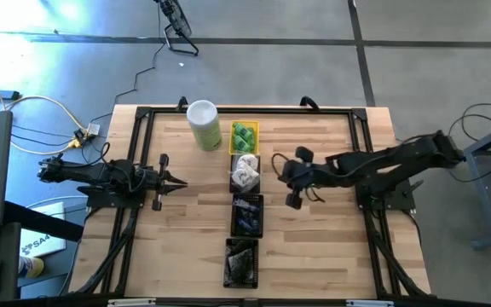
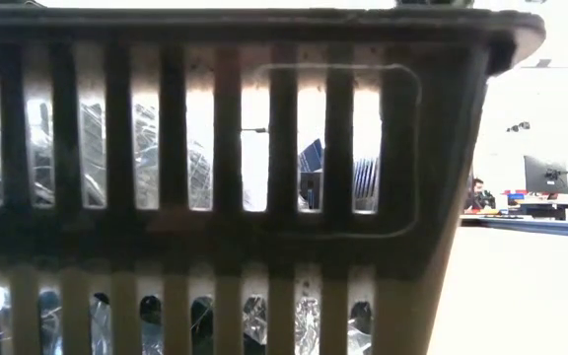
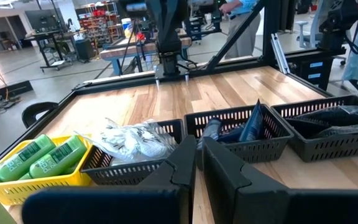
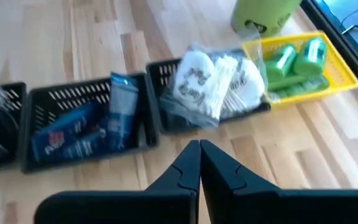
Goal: Pick & Place Travel size toiletries
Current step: Return to Home Position
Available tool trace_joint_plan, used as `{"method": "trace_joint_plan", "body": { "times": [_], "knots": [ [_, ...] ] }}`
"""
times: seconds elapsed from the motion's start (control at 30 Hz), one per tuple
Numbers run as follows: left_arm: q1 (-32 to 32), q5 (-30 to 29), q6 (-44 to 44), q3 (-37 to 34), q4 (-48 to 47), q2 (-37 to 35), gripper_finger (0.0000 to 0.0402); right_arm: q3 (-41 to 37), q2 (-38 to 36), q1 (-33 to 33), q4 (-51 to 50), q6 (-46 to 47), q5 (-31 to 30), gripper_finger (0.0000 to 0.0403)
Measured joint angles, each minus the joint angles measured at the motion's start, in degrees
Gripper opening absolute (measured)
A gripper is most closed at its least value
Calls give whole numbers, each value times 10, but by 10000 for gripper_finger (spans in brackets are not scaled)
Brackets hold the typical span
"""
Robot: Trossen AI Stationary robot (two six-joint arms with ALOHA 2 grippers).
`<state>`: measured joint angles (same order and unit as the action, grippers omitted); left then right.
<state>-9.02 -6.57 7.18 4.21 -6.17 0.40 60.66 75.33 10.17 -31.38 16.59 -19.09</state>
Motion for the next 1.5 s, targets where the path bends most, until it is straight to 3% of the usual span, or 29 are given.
{"method": "trace_joint_plan", "body": {
  "times": [0.27,0.57,1.5],
  "knots": [
    [0,0,0,0,0,0,24,-194,-123,-36,182,-3,62,2],
    [0,0,0,0,0,0,24,-318,-257,-72,242,2,115,2],
    [0,0,0,0,0,0,24,-444,-591,-81,208,-2,86,2]
  ]
}}
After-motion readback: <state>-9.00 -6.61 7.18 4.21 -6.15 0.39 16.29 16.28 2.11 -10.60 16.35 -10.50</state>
